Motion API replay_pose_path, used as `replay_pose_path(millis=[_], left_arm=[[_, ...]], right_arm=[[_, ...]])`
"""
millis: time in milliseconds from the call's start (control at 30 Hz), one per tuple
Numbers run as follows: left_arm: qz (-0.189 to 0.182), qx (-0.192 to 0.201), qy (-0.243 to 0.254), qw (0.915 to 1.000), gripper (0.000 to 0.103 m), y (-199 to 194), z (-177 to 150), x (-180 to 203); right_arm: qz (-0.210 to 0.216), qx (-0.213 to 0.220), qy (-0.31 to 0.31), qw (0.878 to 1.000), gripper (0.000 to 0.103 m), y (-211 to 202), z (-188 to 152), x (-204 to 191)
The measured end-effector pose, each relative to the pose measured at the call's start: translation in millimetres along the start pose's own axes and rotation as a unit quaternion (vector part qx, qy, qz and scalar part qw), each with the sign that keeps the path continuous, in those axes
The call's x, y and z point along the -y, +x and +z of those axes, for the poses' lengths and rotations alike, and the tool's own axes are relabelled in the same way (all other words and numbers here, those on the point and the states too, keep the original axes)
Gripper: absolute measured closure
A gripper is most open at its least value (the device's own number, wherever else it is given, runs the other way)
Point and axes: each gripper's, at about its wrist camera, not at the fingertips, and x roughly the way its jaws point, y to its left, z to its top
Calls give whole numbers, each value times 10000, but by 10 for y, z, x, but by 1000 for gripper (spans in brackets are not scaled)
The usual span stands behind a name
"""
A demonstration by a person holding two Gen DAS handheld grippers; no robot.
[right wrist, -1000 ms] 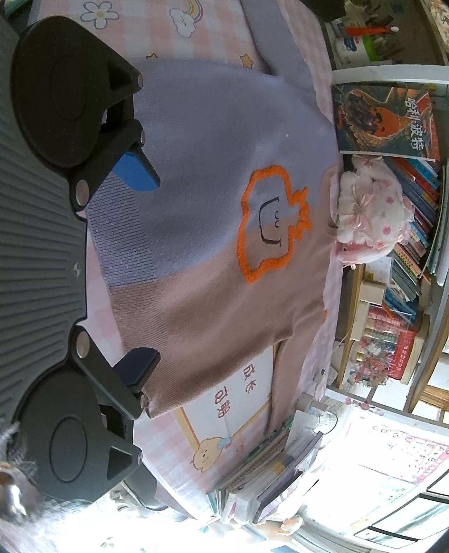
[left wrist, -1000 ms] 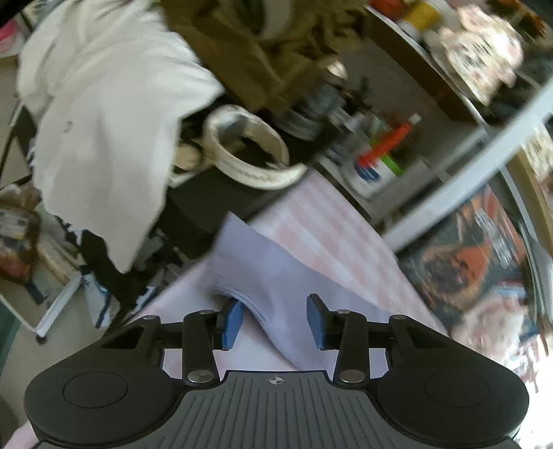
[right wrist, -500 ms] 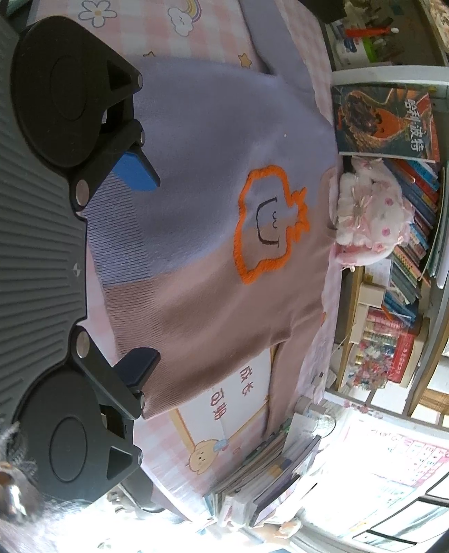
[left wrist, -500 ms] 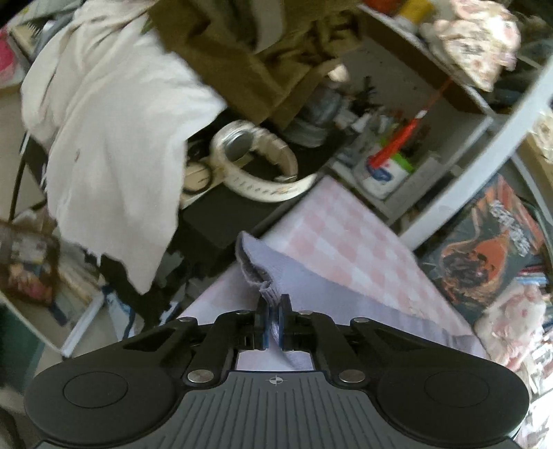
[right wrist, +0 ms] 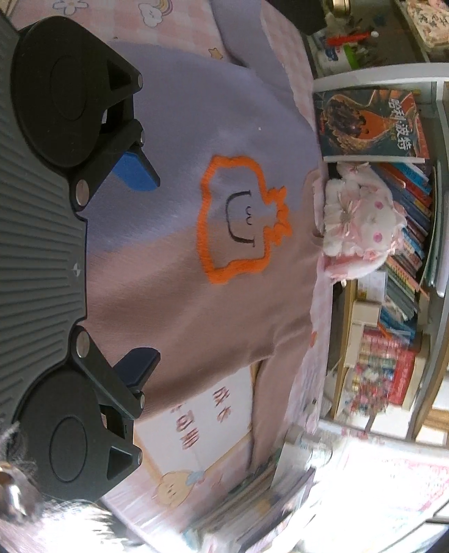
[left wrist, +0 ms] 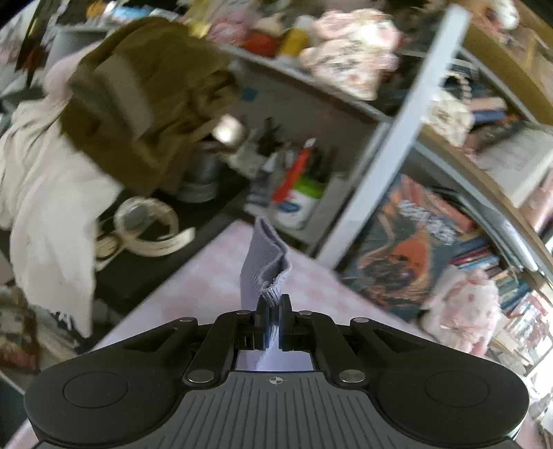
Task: Fold clothes
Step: 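Lift the lavender sleeve with the left tool and lay it across the chest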
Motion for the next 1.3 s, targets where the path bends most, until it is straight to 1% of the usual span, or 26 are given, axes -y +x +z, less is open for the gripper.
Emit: replay_pose_path(millis=[133,267,433,567,700,833,933,1133,1300], left_arm=[[48,109,288,9995,100,-117,-108,598],[35,224,564,9982,100,-198,-222,1183],[-84,239,836,9962,100,-134,-351,1884],[-308,207,1001,9943,100,-58,-516,2387],[-532,76,1232,9909,100,49,-722,2817],[-601,-97,1465,9873,100,216,-945,3117],[-548,-185,1600,9854,100,341,-1088,3274],[-538,-398,1742,9824,100,480,-1329,3440],[-581,-561,1867,9791,100,571,-1492,3562]], right_arm=[[488,19,-381,9981,5,170,142,254],[960,84,-708,9928,5,299,266,565],[1462,70,-968,9845,5,447,361,931],[1754,-16,-1097,9784,5,526,363,1182],[1851,-68,-1142,9760,5,567,335,1377],[1853,-118,-1070,9768,5,622,329,1560],[1854,-161,-1039,9770,5,659,322,1671],[1871,-260,-1008,9768,5,707,291,1798],[1806,-324,-951,9784,5,744,288,1875]])
